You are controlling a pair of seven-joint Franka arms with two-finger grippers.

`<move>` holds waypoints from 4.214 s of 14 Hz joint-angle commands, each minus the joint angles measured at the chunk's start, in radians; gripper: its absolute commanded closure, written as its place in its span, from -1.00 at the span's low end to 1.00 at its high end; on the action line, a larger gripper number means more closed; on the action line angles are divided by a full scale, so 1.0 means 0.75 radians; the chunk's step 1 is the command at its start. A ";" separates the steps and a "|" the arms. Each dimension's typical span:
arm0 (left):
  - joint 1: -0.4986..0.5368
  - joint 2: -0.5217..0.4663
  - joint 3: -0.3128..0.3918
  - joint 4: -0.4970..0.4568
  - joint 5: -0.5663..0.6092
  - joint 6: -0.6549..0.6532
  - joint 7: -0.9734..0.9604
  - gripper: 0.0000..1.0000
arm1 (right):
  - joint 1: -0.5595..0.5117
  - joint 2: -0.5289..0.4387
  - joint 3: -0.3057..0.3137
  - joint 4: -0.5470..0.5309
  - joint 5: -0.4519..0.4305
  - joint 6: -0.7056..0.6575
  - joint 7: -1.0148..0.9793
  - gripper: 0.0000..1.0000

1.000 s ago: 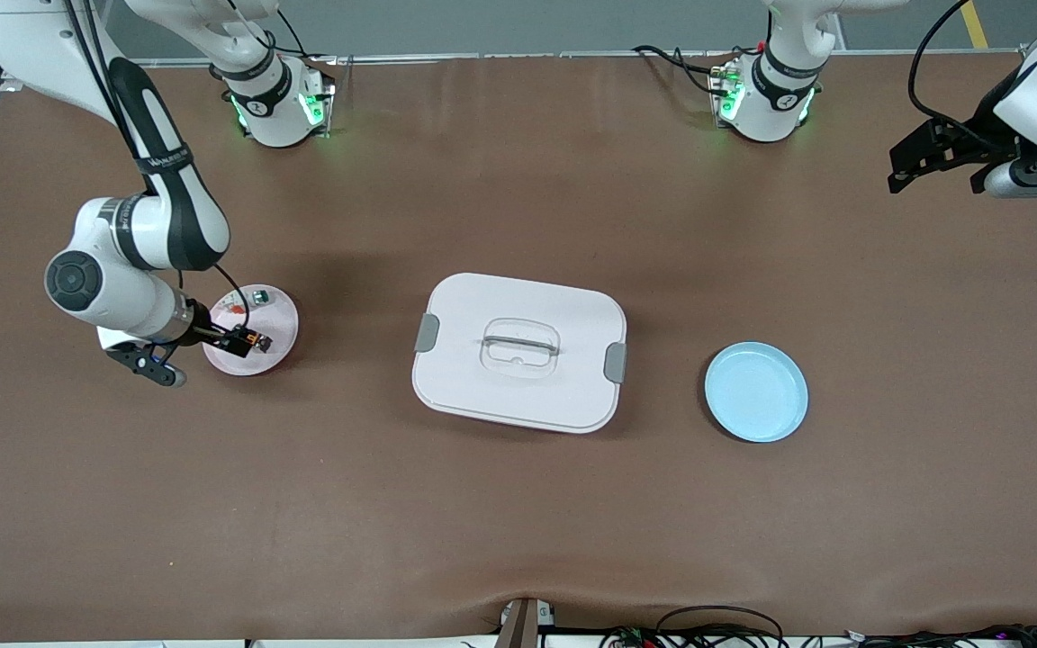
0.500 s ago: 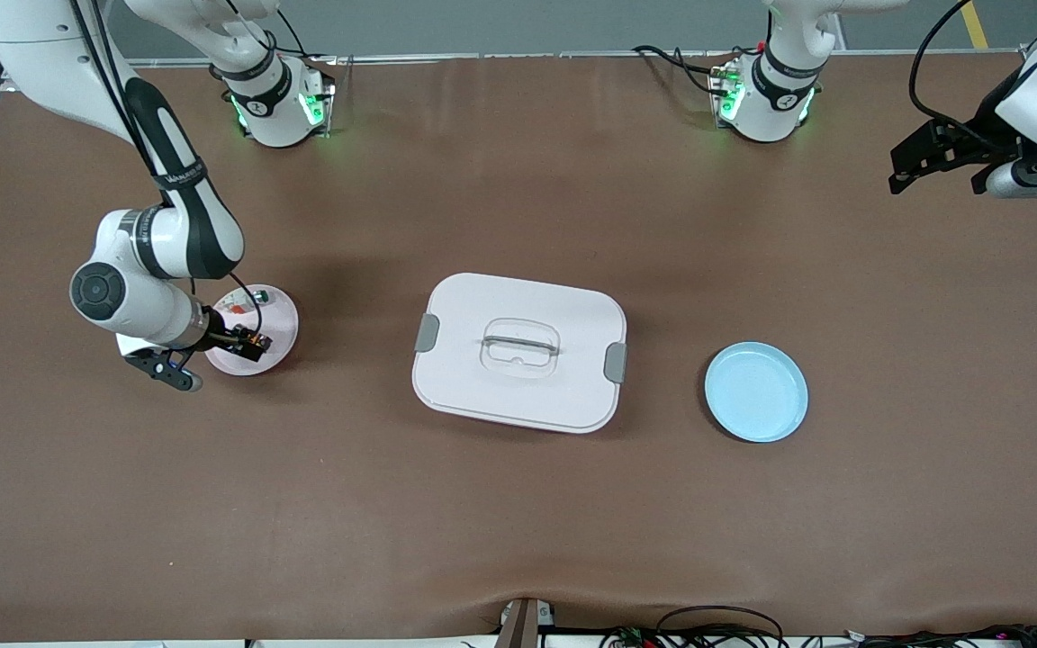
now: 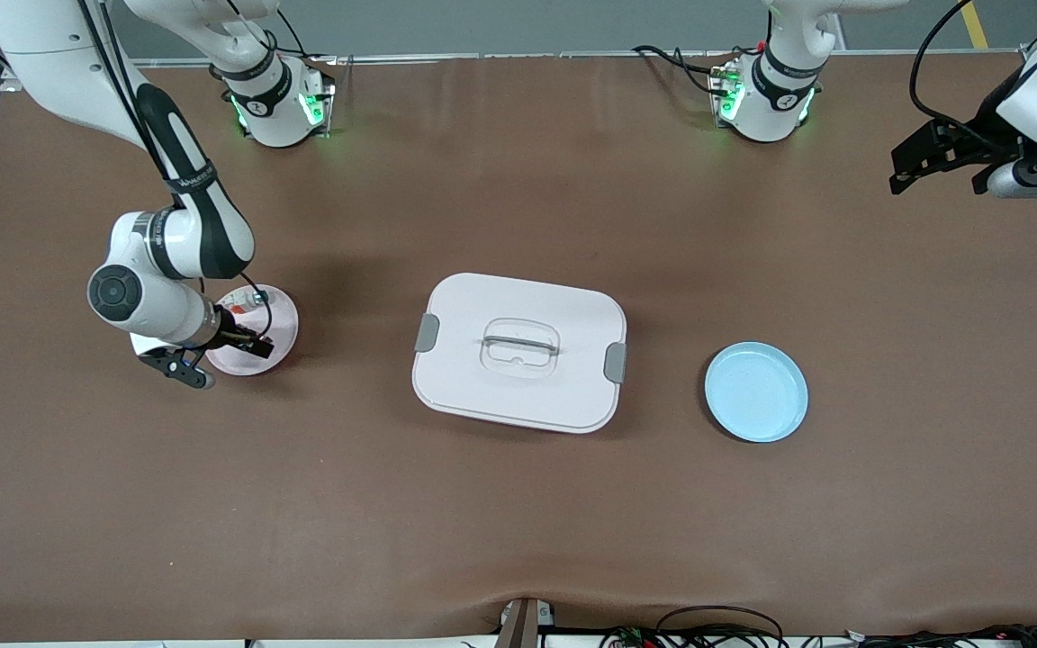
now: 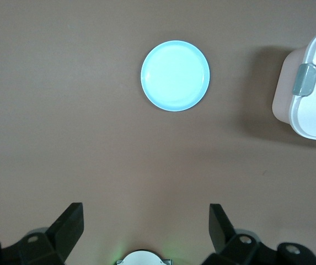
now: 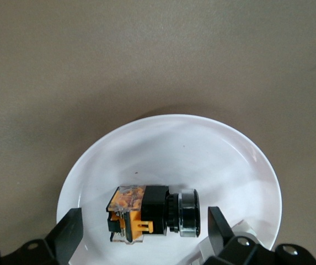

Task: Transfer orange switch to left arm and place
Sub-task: 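Close the right gripper on the orange switch, then lift the switch over the box with the right gripper while the left gripper approaches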

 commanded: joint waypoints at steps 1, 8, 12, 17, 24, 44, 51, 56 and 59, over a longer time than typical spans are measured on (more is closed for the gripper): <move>0.008 -0.002 -0.002 0.017 0.012 -0.002 0.028 -1.00 | 0.009 0.001 -0.001 -0.018 -0.013 0.018 0.023 -1.00; 0.010 0.002 -0.002 0.017 0.014 -0.002 0.028 -1.00 | 0.009 0.013 -0.001 -0.037 -0.015 0.020 0.012 -1.00; 0.010 0.002 -0.002 0.017 0.014 -0.002 0.028 -1.00 | 0.009 0.017 -0.001 -0.035 -0.015 0.024 0.012 -1.00; 0.010 0.004 -0.002 0.017 0.021 0.000 0.028 -1.00 | 0.009 0.021 -0.001 -0.031 -0.054 0.042 0.012 -1.00; 0.010 0.004 -0.002 0.017 0.023 0.000 0.028 -1.00 | 0.009 0.023 -0.001 -0.033 -0.084 0.081 0.010 -1.00; 0.010 0.004 0.000 0.019 0.010 0.000 0.028 -1.00 | 0.027 0.005 -0.001 0.051 -0.084 -0.152 0.023 1.00; 0.002 -0.002 -0.002 0.066 -0.112 0.000 0.028 -1.00 | 0.031 -0.050 0.001 0.255 0.095 -0.508 0.033 1.00; 0.012 0.002 0.008 0.070 -0.380 -0.002 0.019 -1.00 | 0.088 -0.085 0.011 0.392 0.228 -0.716 0.198 1.00; 0.010 0.018 0.008 0.066 -0.519 0.000 0.021 -1.00 | 0.172 -0.091 0.011 0.533 0.289 -0.859 0.374 1.00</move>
